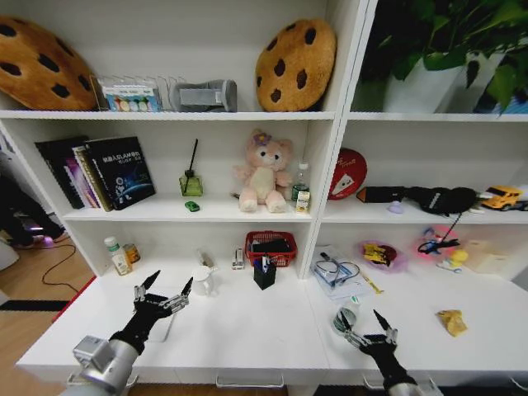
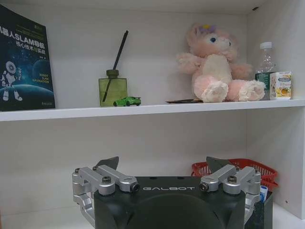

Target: Organize the objects on the table.

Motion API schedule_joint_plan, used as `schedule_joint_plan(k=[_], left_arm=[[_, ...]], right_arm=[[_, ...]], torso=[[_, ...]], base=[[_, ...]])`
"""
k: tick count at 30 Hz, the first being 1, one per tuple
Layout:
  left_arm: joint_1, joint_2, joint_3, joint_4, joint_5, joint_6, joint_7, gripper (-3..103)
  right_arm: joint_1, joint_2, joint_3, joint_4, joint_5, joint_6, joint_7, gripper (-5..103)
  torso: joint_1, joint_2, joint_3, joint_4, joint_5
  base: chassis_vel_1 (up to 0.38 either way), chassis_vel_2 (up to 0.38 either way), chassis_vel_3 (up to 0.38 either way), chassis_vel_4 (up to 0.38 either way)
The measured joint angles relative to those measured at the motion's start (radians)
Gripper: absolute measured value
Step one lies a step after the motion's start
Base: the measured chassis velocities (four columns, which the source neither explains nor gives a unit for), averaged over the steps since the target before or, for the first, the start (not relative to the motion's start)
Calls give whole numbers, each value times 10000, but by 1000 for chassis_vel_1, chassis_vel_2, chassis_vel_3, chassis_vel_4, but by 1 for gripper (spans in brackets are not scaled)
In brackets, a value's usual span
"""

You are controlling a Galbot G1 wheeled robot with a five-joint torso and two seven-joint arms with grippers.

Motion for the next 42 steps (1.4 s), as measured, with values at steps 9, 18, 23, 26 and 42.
schedule_joint_plan(k=[9,18,23,26,42], left_arm=[[0,0,0,0,0,1,0,100],[0,0,0,0,0,0,1,100],[0,0,0,0,0,0,1,100],[0,0,0,0,0,0,2,100],[0,0,0,0,0,1,6,100]], right_arm=[[242,-57,-17,-517,131,-9,-275,83],[132,92,10,-449,118,128,-323,50],[49,183,23,-403,33,218,-412,37],[-54,242,39,-292,15,248,-450,27],[-3432,1088,551,748,109,3681,-2692,21]], torso=[[0,0,0,-2,0],[0,-1,-1,-2,-1],[0,-1,-1,-1,-1],[0,0,-1,-1,0],[0,1,-2,-3,-5]], base=[[0,0,0,0],[0,0,0,0],[0,0,0,0],[0,0,0,0],[0,0,0,0]])
